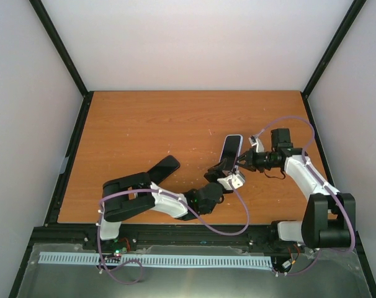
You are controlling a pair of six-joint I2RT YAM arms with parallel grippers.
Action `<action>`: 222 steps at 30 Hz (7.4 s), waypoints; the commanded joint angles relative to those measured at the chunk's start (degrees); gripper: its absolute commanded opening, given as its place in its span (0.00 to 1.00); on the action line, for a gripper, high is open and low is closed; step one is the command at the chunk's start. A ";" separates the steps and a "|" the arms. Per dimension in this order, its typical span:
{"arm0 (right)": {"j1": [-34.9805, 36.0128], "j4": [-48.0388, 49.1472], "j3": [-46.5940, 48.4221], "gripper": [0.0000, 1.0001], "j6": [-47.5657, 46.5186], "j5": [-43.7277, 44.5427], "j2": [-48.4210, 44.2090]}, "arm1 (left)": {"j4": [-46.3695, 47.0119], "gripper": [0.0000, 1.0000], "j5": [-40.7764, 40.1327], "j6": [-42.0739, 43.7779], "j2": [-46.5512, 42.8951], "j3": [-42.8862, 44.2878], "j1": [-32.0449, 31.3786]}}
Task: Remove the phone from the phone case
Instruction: Remove the phone case from the phone, then place the phone case at the center of the board, then place the phone at the center of the board, then adjust the phone at the center of the board.
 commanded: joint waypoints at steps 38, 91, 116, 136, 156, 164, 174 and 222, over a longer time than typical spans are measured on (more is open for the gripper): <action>0.02 1.69 -0.69 0.03 -1.65 -5.73 -5.00 | 24.40 0.06 -9.84 24.20 -3.56 -6.98 0.14; -7.39 -30.69 28.47 0.03 -39.66 12.57 15.29 | -18.86 0.00 -1.09 -24.04 -33.18 -10.68 7.42; -36.58 -36.48 22.54 0.04 -61.37 27.18 26.45 | -20.98 0.00 -1.40 -25.09 -31.74 -11.18 5.54; -38.66 -27.25 24.77 0.50 -58.48 33.29 27.96 | -23.62 0.00 -2.00 -23.08 -27.82 -8.94 3.28; -38.72 -27.70 23.85 0.57 -47.37 10.35 -1.38 | -50.14 0.00 0.45 -16.76 5.66 26.41 -2.03; -38.65 -28.51 31.07 0.61 -41.91 1.95 -6.06 | -63.41 0.00 3.02 -19.14 16.57 39.69 -3.03; -38.65 -30.21 32.07 0.61 -42.07 2.00 -5.72 | -66.56 0.11 3.32 -18.07 23.69 47.66 -7.51; -16.16 -10.27 6.44 0.62 -38.41 2.93 -7.26 | -81.13 1.00 27.15 -50.64 -29.35 2.75 25.10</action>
